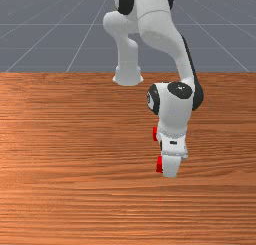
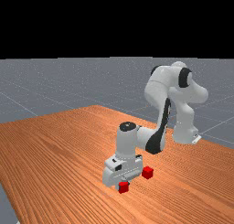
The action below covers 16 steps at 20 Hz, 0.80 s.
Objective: Stack all the cube
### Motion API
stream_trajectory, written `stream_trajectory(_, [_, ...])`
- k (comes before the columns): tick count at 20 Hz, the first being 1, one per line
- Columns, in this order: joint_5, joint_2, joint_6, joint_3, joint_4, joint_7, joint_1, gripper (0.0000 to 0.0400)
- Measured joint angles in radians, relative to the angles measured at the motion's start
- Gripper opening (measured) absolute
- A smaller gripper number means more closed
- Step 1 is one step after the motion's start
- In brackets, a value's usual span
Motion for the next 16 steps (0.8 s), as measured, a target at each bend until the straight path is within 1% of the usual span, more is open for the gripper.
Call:
stream_trajectory(3, [0.019, -0.001, -0.001, 0.023, 0.0, -0.024, -0.016, 0.0202])
stream_trajectory(4, [0.003, 0.001, -0.009, 0.005, 0.005, -0.005, 0.0, 0.0202])
stream_trajectory(5, [0.042, -0.005, 0.005, 0.049, -0.007, -0.051, -0.039, 0.0201])
stream_trajectory(7, [0.051, -0.016, 0.0, 0.058, -0.015, -0.062, -0.047, 0.0203])
stream_trajectory(8, [-0.003, -0.043, 0.088, -0.004, -0.069, 0.006, 0.005, 0.0203])
stream_trajectory(13, [-0.004, -0.083, 0.083, -0.004, -0.097, 0.007, 0.006, 0.0203])
stream_trajectory(16, [-0.013, -0.116, 0.134, -0.013, -0.158, 0.02, 0.016, 0.0203])
